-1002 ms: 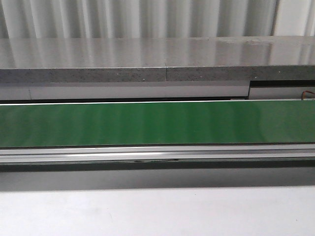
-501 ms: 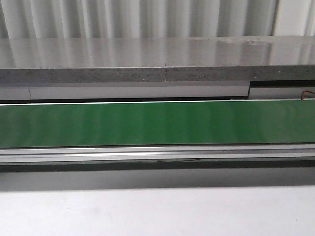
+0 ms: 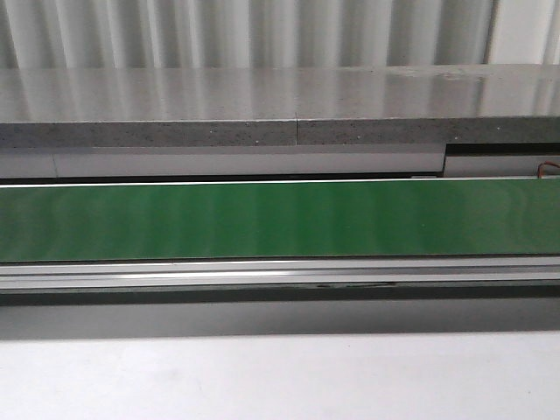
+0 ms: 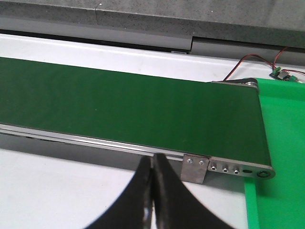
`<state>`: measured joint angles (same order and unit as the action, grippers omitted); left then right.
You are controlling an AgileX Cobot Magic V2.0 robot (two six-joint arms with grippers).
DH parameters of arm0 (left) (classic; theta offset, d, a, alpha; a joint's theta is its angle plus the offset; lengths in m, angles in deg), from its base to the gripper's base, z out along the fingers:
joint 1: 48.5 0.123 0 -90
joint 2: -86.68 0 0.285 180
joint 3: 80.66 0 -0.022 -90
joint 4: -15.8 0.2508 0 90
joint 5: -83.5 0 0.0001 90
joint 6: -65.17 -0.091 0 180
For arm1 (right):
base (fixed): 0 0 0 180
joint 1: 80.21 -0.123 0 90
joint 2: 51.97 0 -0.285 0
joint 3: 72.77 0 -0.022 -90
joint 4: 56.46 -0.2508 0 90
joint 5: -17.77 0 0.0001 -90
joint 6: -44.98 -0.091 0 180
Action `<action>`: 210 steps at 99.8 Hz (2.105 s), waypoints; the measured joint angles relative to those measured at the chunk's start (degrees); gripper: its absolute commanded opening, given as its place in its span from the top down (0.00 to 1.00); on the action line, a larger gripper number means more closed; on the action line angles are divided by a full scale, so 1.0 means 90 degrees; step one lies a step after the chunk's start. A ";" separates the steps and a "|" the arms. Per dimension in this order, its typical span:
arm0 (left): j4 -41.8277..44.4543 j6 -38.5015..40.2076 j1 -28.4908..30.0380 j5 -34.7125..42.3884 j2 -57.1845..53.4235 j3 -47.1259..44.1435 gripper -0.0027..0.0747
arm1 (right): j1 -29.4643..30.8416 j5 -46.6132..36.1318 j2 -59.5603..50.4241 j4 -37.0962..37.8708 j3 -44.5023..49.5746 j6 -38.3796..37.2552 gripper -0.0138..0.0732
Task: Move button from right to left
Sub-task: 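Carry the button over the blue tray and lower it with the left gripper, then open the left gripper and raise it away from the blue tray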
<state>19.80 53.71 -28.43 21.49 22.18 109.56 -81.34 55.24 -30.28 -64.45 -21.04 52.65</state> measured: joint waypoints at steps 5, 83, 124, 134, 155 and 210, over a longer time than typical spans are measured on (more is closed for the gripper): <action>-0.0097 0.0017 -0.0050 0.0018 -0.0239 0.0000 0.95 | 0.0000 0.0000 0.0000 0.0000 0.0000 0.0000 0.92; -0.0777 0.0948 -0.2600 0.1305 -0.2391 -0.0575 0.99 | 0.0000 0.0000 0.0000 0.0000 0.0000 0.0000 0.92; -0.0981 0.0958 -0.2766 0.2634 -0.3958 -0.2742 0.99 | 0.0000 0.0000 0.0000 0.0000 0.0000 0.0000 0.92; -0.1022 0.0958 -0.2766 0.2928 -0.4516 -0.3325 0.99 | 0.0000 0.0000 0.0000 0.0000 0.0000 0.0000 0.92; -0.1042 0.0958 -0.2766 0.3368 -0.5737 -0.4517 0.99 | 0.0000 0.0000 0.0000 0.0000 0.0000 0.0000 0.92; -0.1067 0.0958 -0.2766 0.4093 -0.9182 -0.6844 0.99 | 0.0000 0.0000 0.0000 0.0000 0.0000 0.0000 0.92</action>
<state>10.19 62.34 -53.32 58.33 -60.45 47.97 -81.34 55.24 -30.28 -64.45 -21.04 52.65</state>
